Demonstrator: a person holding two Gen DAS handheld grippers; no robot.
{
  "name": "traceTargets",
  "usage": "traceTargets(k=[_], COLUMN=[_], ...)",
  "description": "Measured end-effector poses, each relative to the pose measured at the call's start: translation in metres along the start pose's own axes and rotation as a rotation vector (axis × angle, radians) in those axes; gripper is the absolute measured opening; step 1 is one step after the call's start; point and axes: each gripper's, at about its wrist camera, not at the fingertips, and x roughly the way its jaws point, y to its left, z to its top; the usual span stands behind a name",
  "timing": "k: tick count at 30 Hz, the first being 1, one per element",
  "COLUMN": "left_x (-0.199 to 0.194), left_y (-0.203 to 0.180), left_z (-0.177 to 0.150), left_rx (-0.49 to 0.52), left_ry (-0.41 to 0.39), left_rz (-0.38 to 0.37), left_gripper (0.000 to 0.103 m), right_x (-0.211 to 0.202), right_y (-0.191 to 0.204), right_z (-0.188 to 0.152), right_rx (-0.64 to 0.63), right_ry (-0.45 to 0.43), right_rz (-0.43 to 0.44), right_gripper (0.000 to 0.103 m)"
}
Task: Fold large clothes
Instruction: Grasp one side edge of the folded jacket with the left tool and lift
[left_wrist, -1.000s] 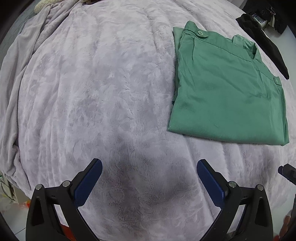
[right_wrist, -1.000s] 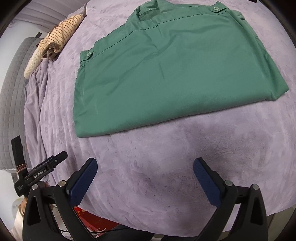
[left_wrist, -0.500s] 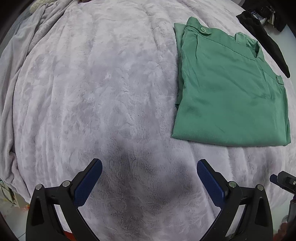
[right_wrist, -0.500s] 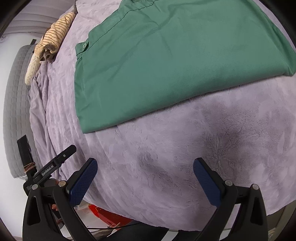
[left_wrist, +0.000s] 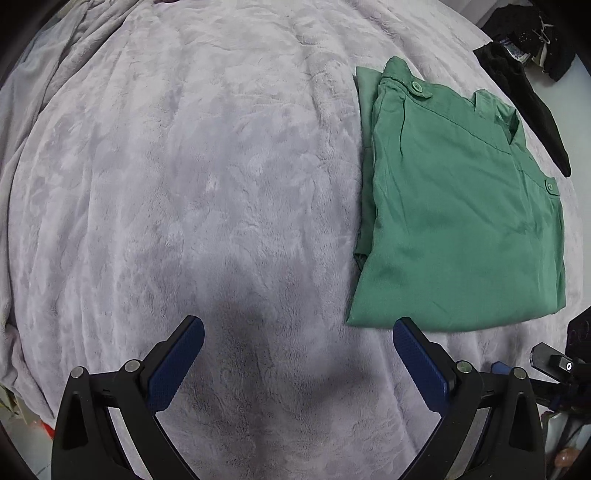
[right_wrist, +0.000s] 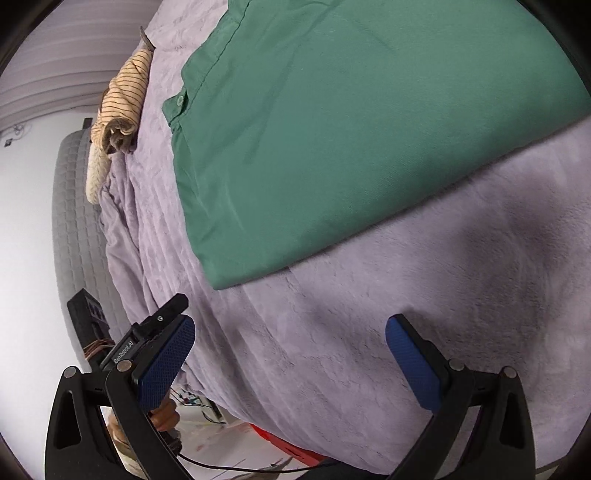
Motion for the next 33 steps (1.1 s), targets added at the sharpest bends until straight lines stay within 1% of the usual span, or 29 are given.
traceTargets(k=[2, 3, 4, 7, 10, 12, 13, 14, 15, 16, 17, 19, 22, 26, 27, 28, 29, 30, 32, 33], left_x=[0.005, 0.007, 0.011, 0.020, 0.030, 0.038, 0.042, 0.047, 0.051, 0.055, 0.060, 0.064, 0.073, 0.088, 0.089, 0.090, 0.091, 0.091, 0.086, 0.082], left_y=[0.004, 0.006, 0.008, 0.012, 0.011, 0.010, 0.006, 0.003, 0.001, 0.000, -0.002, -0.010, -0.028, -0.060, -0.069, -0.083, -0.093, -0.100, -0.108, -0.108], left_z=[0.013, 0.018, 0.023, 0.036, 0.048, 0.056, 0.056, 0.059, 0.063, 0.066, 0.073, 0.073, 0.085, 0.103, 0.106, 0.110, 0.112, 0.113, 0.112, 0.112], left_rx=[-0.018, -0.026, -0.038, -0.066, -0.081, -0.085, -0.086, -0.090, -0.096, -0.106, -0.122, -0.142, -0.132, -0.114, -0.097, -0.062, -0.018, 0.012, 0.040, 0.048], left_ry=[0.004, 0.007, 0.010, 0.023, 0.044, 0.068, 0.078, 0.089, 0.101, 0.116, 0.133, 0.151, 0.170, 0.207, 0.202, 0.184, 0.181, 0.183, 0.160, 0.144], left_rz=[-0.034, -0.048, -0.066, -0.129, -0.231, -0.310, -0.345, -0.378, -0.415, -0.461, -0.512, -0.594, -0.690, -0.750, -0.742, -0.696, -0.626, -0.568, -0.529, -0.527], left_gripper=[0.103, 0.103, 0.103, 0.103, 0.103, 0.103, 0.103, 0.103, 0.103, 0.103, 0.103, 0.103, 0.103, 0.103, 0.093, 0.077, 0.041, 0.024, 0.019, 0.018], right_x=[0.007, 0.012, 0.018, 0.040, 0.061, 0.066, 0.066, 0.066, 0.065, 0.064, 0.061, 0.049, 0.030, 0.021, 0.022, 0.024, 0.025, 0.027, 0.028, 0.025], right_y=[0.002, 0.002, 0.001, -0.003, -0.007, -0.005, -0.004, -0.003, -0.002, -0.002, -0.001, 0.004, 0.015, 0.027, 0.029, 0.030, 0.029, 0.027, 0.023, 0.022], right_z=[0.006, 0.010, 0.015, 0.025, 0.034, 0.038, 0.040, 0.042, 0.044, 0.045, 0.046, 0.047, 0.046, 0.045, 0.045, 0.045, 0.044, 0.043, 0.042, 0.039], right_rx=[0.023, 0.040, 0.058, 0.114, 0.188, 0.225, 0.233, 0.238, 0.243, 0.247, 0.244, 0.217, 0.161, 0.109, 0.093, 0.078, 0.067, 0.052, 0.031, 0.011], right_ry=[-0.019, -0.028, -0.032, -0.037, -0.056, -0.075, -0.080, -0.082, -0.081, -0.081, -0.085, -0.102, -0.131, -0.132, -0.121, -0.105, -0.086, -0.049, 0.017, 0.051], right_rz=[0.064, 0.110, 0.154, 0.250, 0.326, 0.393, 0.421, 0.440, 0.440, 0.439, 0.452, 0.513, 0.535, 0.523, 0.501, 0.469, 0.432, 0.372, 0.298, 0.272], right_gripper=[0.103, 0.103, 0.103, 0.103, 0.103, 0.100, 0.089, 0.074, 0.034, 0.012, 0.012, 0.009, 0.009, 0.009, 0.009, 0.009, 0.010, 0.013, 0.013, 0.013])
